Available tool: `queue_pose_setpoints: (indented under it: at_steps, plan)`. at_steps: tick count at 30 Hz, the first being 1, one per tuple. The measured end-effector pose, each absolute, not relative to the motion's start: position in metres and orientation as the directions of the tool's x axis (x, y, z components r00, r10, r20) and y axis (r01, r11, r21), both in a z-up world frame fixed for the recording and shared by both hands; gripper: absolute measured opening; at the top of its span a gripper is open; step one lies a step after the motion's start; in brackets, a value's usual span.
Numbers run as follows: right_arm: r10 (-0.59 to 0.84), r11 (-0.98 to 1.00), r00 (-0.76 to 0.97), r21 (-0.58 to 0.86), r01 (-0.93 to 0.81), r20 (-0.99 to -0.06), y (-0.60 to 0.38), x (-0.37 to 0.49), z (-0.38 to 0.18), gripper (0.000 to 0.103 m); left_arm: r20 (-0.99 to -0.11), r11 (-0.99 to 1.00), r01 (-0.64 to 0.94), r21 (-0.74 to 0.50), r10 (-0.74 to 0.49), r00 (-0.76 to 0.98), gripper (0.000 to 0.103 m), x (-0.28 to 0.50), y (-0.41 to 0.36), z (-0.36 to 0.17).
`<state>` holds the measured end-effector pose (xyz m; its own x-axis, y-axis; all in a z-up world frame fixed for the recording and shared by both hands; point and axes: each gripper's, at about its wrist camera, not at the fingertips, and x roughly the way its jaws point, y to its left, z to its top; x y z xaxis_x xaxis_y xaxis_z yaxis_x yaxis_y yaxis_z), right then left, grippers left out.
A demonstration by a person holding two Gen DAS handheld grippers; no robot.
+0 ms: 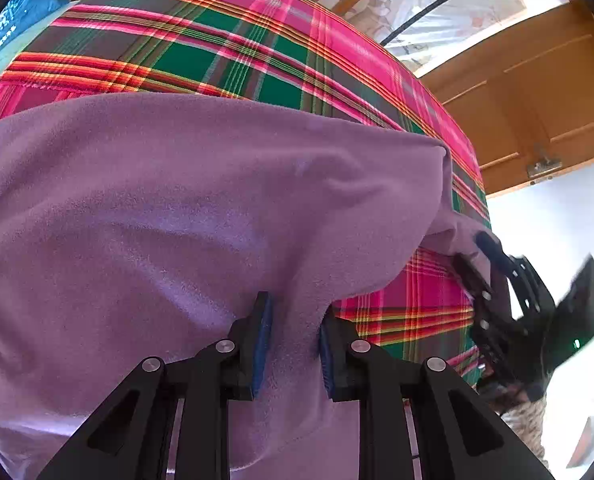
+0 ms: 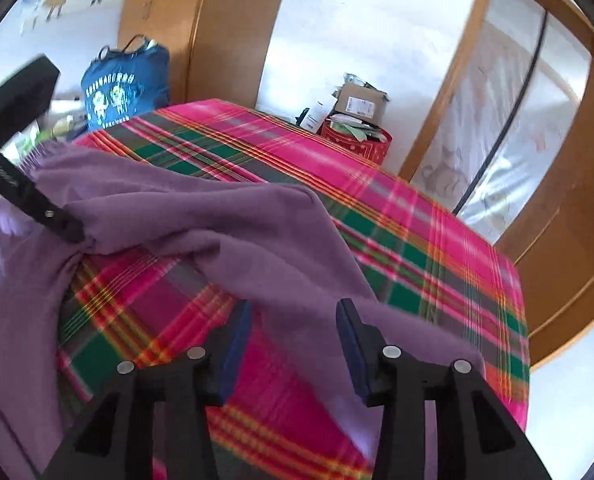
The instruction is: Fold clothes
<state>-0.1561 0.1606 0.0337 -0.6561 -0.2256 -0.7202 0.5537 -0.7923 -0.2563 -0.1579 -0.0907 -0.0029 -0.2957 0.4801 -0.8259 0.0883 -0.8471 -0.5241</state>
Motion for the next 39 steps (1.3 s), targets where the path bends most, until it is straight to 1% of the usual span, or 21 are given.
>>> queue_pose_setpoints:
  at_steps: [4,5,6,7,8,14,20,27,30,32,35,39]
  plan:
    - [-0.22,-0.77,-0.613,-0.251,0.587,-0.758,0.149,-0.168,0.025,0.045,-0.822,-0.841,0.093,-0.533,0.489,-0.292,0.023,-0.159,-0.093,-0.004]
    - [-0.229,-0.769,-0.604,-0.239,0.593,-0.763,0.15,-0.168,0.025,0.036,-0.821,-0.84,0.094,-0.535,0.491,-0.291,0.023,-0.159,-0.094,-0.004]
    - [-0.238,-0.768,-0.595,-0.226,0.599,-0.767,0.151,-0.168,0.025,0.029,-0.817,-0.834,0.097,-0.544,0.499,-0.29,0.023,-0.158,-0.095,-0.004]
    - [-0.248,-0.768,-0.587,-0.213,0.604,-0.771,0.152,-0.168,0.026,0.015,-0.812,-0.827,0.101,-0.552,0.507,-0.289,0.023,-0.158,-0.096,-0.004]
    - [-0.239,-0.767,-0.586,-0.219,0.602,-0.774,0.154,-0.167,0.025,0.008,-0.807,-0.821,0.105,-0.561,0.515,-0.289,0.023,-0.158,-0.097,-0.005]
    - [-0.217,-0.776,-0.618,-0.251,0.579,-0.756,0.166,-0.151,0.035,0.006,-0.773,-0.77,0.149,-0.62,0.567,-0.285,0.023,-0.153,-0.108,-0.007]
    - [-0.191,-0.822,-0.663,-0.251,0.512,-0.724,0.197,-0.14,0.057,0.006,-0.732,-0.73,0.139,-0.669,0.616,-0.29,0.023,-0.144,-0.112,-0.003]
    - [-0.153,-0.861,-0.685,-0.245,0.446,-0.712,0.23,-0.129,0.068,0.006,-0.75,-0.746,0.136,-0.651,0.607,-0.261,0.023,-0.142,-0.101,-0.005]
    - [-0.127,-0.894,-0.704,-0.227,0.387,-0.699,0.249,-0.129,0.073,0.006,-0.76,-0.754,0.143,-0.641,0.597,-0.256,0.023,-0.142,-0.1,-0.007]
    - [-0.074,-0.894,-0.714,-0.271,0.356,-0.696,0.252,-0.133,0.067,0.007,-0.774,-0.763,0.157,-0.627,0.586,-0.241,0.023,-0.142,-0.102,-0.011]
    - [-0.019,-0.886,-0.698,-0.311,0.343,-0.716,0.246,-0.141,0.049,0.007,-0.772,-0.762,0.159,-0.627,0.582,-0.256,0.023,-0.144,-0.105,-0.011]
    - [-0.017,-0.897,-0.71,-0.302,0.321,-0.704,0.238,-0.144,0.045,0.007,-0.794,-0.794,0.154,-0.589,0.531,-0.296,0.023,-0.151,-0.109,-0.006]
